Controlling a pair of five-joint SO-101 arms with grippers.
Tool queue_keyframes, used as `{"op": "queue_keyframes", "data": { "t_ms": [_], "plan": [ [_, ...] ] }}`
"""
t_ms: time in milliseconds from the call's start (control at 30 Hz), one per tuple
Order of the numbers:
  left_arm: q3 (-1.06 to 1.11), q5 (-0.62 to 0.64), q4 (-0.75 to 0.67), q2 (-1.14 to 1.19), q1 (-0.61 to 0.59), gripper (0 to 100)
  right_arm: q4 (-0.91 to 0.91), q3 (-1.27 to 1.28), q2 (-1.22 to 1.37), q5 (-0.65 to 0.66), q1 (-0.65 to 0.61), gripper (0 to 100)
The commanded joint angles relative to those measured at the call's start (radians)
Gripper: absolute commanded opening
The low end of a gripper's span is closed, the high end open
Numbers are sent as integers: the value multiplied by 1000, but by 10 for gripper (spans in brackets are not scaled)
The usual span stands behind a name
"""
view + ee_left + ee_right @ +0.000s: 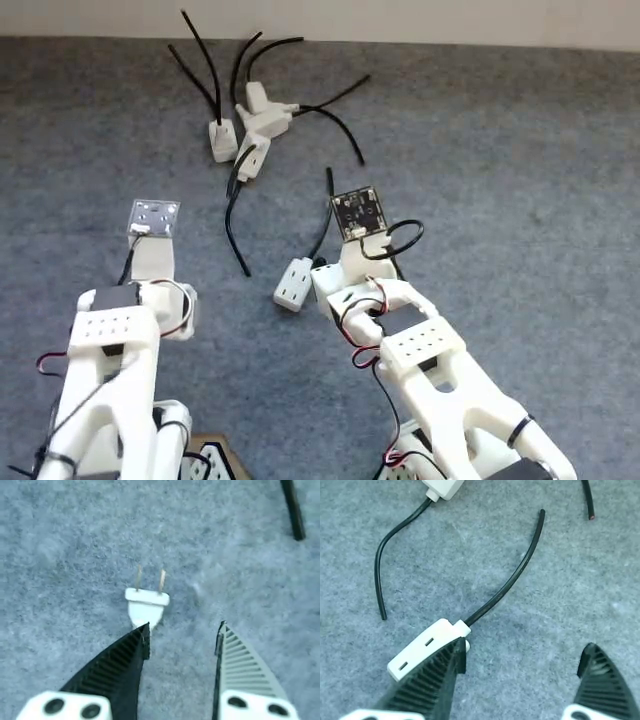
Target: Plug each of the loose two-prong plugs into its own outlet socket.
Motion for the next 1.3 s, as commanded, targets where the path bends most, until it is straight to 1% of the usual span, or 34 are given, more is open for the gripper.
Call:
{"op": "queue_keyframes", "data": {
  "t_ms": [0, 367, 767, 1033, 1167, 1267],
  "plan": [
    [-8, 9, -107, 85, -58, 224, -24, -4, -28, 14, -5, 350],
    [-114, 11, -104, 254, -58, 224, -24, -4, -28, 14, -5, 350],
    [-285, 14, -9, 467, -64, 221, -24, -4, -28, 14, -5, 350],
    [-298, 12, -5, 486, -54, 220, -24, -4, -28, 14, -5, 350],
    [-298, 14, -3, 486, -22, 218, -24, -4, -28, 14, -5, 350],
    [-298, 11, -2, 486, -18, 151, -31, -4, -28, 14, -5, 350]
  ]
}}
